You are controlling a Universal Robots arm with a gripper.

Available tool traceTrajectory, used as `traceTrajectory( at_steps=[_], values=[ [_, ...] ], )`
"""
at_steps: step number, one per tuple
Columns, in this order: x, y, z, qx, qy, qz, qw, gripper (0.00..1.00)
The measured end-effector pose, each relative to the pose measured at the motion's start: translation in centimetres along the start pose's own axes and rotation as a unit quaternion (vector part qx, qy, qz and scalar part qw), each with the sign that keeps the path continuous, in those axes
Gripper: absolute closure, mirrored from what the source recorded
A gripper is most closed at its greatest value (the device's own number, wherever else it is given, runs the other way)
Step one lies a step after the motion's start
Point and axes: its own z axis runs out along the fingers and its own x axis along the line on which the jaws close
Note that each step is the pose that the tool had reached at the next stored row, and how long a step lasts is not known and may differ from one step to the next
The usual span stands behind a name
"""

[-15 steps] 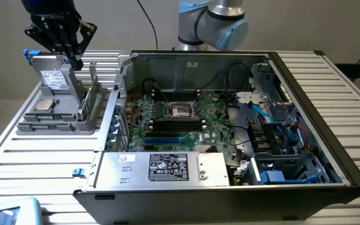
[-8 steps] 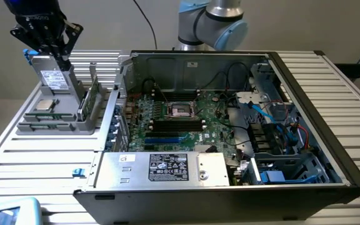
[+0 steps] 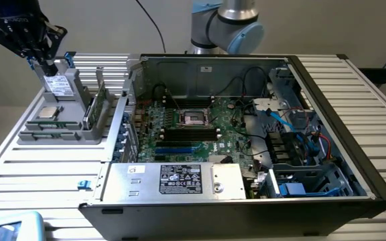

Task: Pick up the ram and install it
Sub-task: 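Reach for the ram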

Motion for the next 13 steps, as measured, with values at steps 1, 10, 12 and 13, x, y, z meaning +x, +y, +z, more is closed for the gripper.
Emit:
traceTrajectory(
  at_steps=[1,10,12,13],
  values=[
    [0.5,0.06,0.06,0.0,0.0,0.0,1.0,0.89],
    [4.6,0.71,0.58,0.0,0.0,0.0,1.0,0.89],
    [5.6,0.84,0.68,0.0,0.0,0.0,1.0,0.89],
    [6.0,0.91,0.73,0.0,0.0,0.0,1.0,0.89]
  ],
)
